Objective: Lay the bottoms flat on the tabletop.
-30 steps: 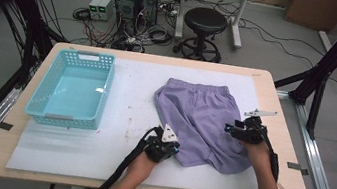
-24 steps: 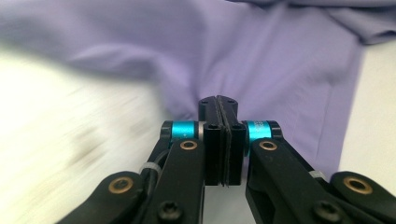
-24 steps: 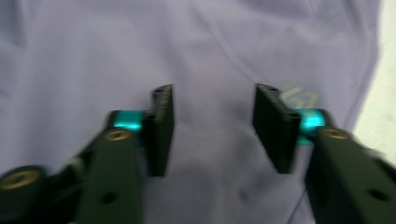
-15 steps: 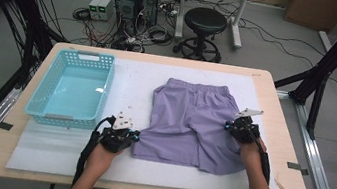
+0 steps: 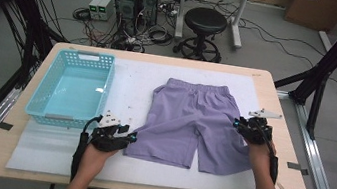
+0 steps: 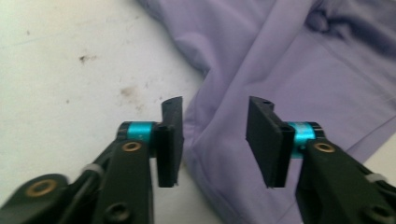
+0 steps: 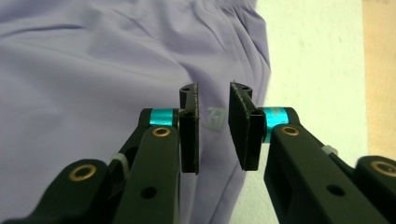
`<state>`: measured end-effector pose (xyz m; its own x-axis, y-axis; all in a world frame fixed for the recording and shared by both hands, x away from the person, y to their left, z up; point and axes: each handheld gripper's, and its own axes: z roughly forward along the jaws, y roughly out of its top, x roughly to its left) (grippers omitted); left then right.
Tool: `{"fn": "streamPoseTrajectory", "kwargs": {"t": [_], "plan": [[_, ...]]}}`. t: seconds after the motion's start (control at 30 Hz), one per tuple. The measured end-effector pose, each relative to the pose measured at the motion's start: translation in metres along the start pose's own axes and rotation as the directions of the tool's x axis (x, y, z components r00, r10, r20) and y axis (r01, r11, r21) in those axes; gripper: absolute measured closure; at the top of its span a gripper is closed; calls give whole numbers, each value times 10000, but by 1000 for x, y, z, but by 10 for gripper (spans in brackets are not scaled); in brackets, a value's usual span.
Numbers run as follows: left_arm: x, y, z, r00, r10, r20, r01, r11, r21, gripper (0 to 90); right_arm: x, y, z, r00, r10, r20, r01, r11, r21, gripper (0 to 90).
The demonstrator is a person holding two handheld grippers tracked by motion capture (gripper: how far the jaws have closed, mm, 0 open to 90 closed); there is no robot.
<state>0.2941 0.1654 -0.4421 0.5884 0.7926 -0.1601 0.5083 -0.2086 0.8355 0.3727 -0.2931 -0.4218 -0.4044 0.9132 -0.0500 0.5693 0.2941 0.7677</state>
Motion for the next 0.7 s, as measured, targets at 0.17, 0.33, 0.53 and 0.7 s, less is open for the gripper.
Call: {"fn": "streamPoseTrajectory", "kwargs": {"t": [0.17,0.33,0.53,0.7], "plan": [[-3,-3,-4,9995,119,282,-114,9998,-173,512,10,-11,-19,9964,-187,-833,125,9972,-742,678],[-3,-5,-7,9983,-36,574,66,9986,-526,488,33,-20,-27,9863,-705,-1494,540,9922,-1120,640],[-5,8,-9,9966,186,805,-82,9918,-1278,459,64,-18,-23,9611,-830,-2633,533,9916,-1181,550],[-4,8,-13,9967,314,744,-182,9850,-1717,447,98,-16,-18,9238,-1548,-3503,1250,9864,-1063,661]]}}
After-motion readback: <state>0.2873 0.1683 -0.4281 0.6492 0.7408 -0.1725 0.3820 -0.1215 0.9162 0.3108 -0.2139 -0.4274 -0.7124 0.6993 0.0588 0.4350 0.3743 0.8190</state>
